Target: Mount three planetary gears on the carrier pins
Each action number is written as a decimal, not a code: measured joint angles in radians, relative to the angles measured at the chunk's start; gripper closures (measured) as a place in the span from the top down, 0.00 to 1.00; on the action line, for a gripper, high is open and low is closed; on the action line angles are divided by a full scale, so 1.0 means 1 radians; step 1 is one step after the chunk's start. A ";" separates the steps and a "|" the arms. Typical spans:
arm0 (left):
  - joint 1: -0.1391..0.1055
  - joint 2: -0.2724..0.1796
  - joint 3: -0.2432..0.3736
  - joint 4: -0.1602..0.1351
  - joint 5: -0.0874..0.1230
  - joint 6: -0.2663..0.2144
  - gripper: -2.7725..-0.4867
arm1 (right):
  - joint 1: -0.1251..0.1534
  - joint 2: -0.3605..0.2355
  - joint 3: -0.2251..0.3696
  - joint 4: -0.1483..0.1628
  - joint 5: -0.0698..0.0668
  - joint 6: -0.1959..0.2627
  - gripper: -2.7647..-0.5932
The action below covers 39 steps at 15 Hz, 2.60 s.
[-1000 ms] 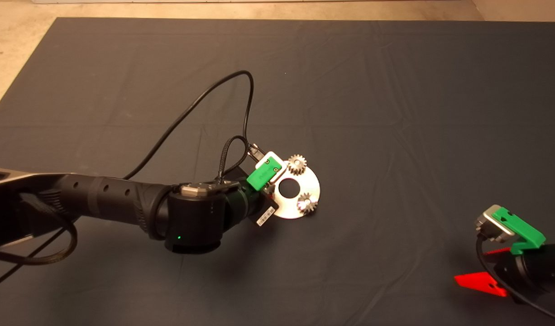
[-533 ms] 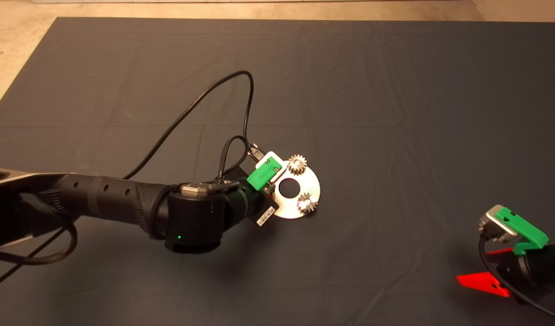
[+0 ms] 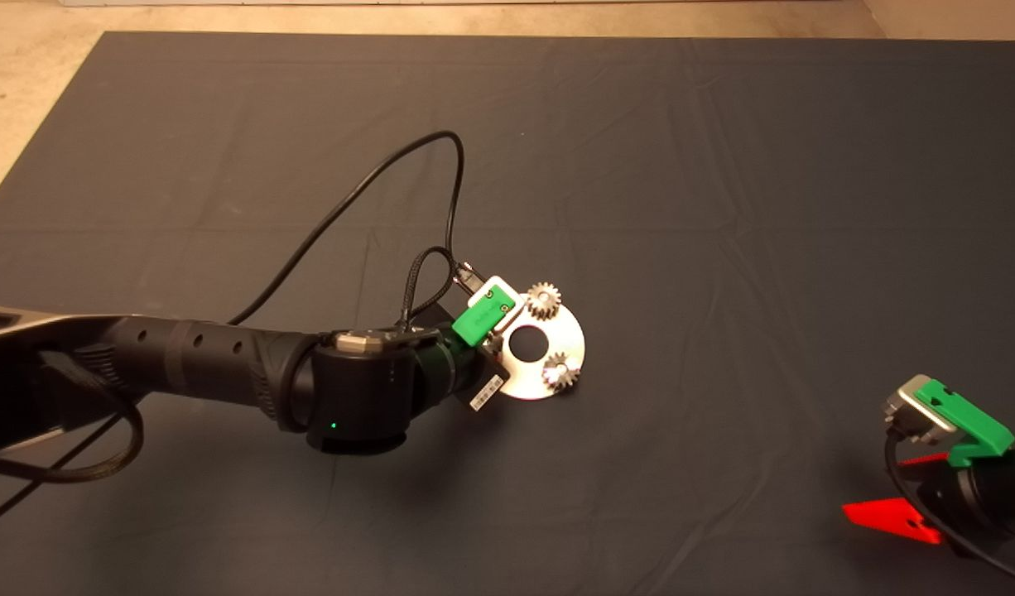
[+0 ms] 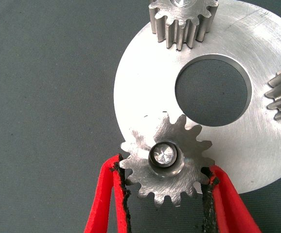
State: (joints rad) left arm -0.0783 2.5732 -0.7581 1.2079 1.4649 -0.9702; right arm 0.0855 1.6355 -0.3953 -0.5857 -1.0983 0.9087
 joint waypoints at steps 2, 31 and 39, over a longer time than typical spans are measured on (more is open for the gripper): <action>0.000 0.000 0.000 0.000 0.000 0.000 0.05 | 0.000 0.000 0.000 0.000 0.000 0.000 0.67; 0.000 -0.070 0.066 -0.062 0.002 0.002 0.44 | -0.028 -0.034 0.003 0.002 0.040 -0.023 0.67; -0.017 -0.108 0.213 -0.225 0.061 -0.233 0.57 | -0.022 0.039 0.003 0.057 0.046 -0.008 0.67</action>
State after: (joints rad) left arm -0.0955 2.4655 -0.5455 0.9831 1.5255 -1.2033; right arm 0.0640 1.6741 -0.3919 -0.5292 -1.0519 0.9006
